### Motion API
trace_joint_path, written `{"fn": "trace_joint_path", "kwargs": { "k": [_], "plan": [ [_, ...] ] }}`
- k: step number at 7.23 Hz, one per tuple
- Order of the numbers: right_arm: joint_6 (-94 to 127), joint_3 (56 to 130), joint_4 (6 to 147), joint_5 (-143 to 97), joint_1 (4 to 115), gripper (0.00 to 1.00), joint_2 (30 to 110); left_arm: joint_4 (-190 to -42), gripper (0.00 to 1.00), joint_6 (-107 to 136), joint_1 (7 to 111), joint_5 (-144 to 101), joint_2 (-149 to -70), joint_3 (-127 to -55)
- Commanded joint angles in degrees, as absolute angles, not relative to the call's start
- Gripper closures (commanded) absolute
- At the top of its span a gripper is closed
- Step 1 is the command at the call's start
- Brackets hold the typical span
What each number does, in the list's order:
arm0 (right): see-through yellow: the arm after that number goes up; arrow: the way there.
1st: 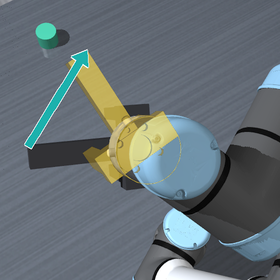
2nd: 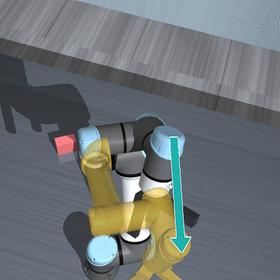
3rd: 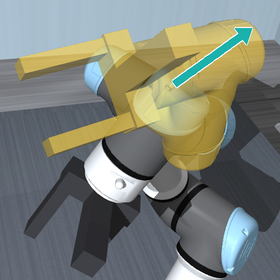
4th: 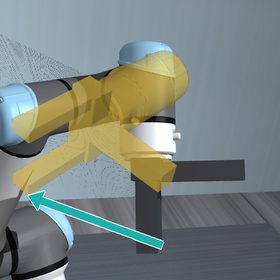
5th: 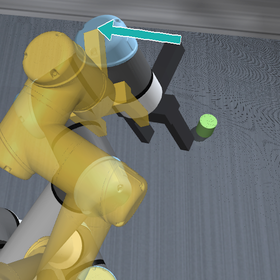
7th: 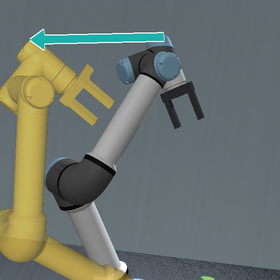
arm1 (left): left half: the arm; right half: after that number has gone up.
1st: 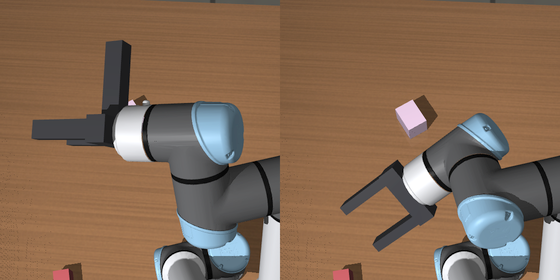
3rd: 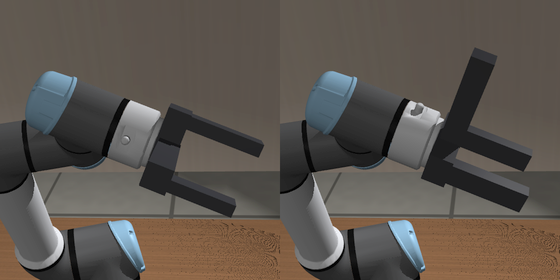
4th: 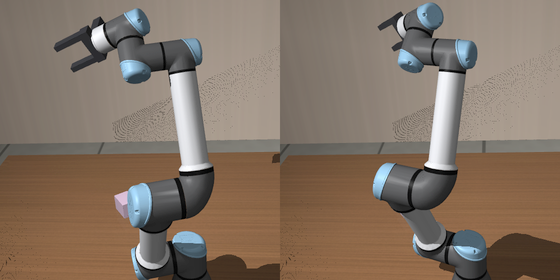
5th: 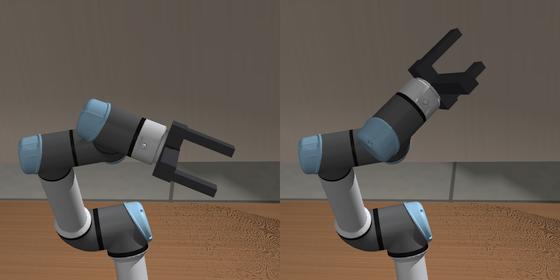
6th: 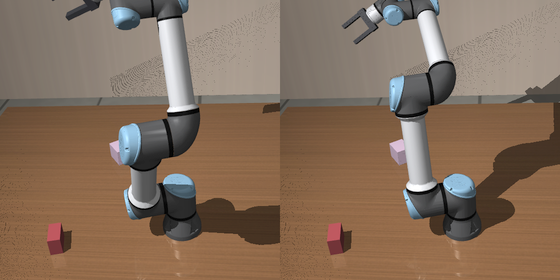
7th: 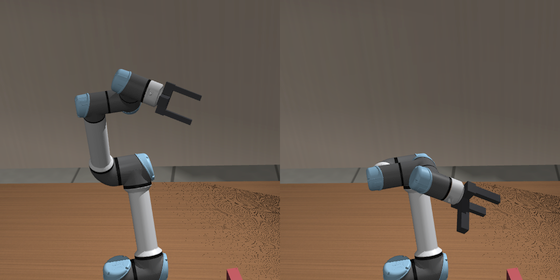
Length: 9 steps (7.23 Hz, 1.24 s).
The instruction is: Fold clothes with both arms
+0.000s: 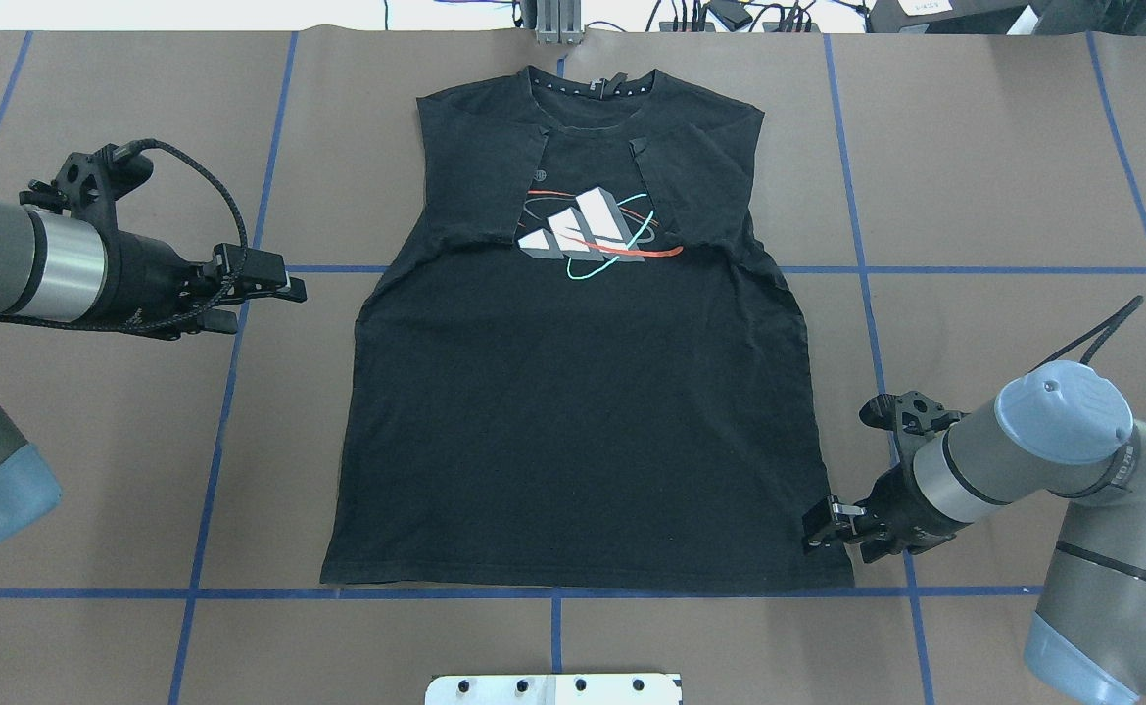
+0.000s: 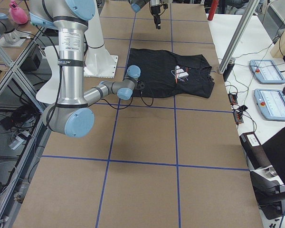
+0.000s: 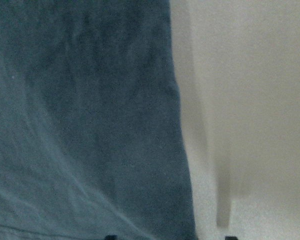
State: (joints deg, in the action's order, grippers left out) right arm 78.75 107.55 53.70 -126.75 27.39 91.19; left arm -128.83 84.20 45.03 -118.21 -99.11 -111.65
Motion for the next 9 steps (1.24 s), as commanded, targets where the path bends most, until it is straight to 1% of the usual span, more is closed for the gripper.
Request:
{"fn": "trace_joint_path", "kwargs": {
  "k": [1, 3, 4, 5, 6, 7, 9],
  "plan": [
    [78.8, 107.3, 53.7, -126.7, 27.2, 0.24, 91.0, -128.8, 0.00, 84.2, 45.0, -118.2, -99.1, -111.8],
    [78.8, 107.1, 53.8, -126.7, 26.4, 0.26, 91.2, -128.8, 0.00, 84.3, 45.0, -118.2, -99.1, -111.8],
    [78.8, 107.1, 53.8, -126.7, 26.2, 0.30, 91.2, -128.8, 0.00, 84.2, 45.0, -118.2, -99.1, -111.8],
    [78.8, 107.1, 53.8, -126.7, 26.2, 0.39, 91.3, -128.8, 0.00, 84.2, 45.0, -118.2, -99.1, -111.8],
    [78.9, 107.1, 53.9, -126.7, 26.2, 0.54, 91.3, -128.8, 0.00, 84.2, 45.0, -118.2, -99.1, -111.9],
    [78.9, 107.1, 53.9, -126.8, 26.2, 0.74, 91.3, -128.8, 0.00, 84.2, 45.0, -118.2, -99.1, -111.9],
    [78.9, 107.0, 54.1, -127.3, 26.2, 0.98, 91.4, -128.8, 0.00, 84.2, 45.0, -118.2, -99.1, -112.0]
  ]
}}
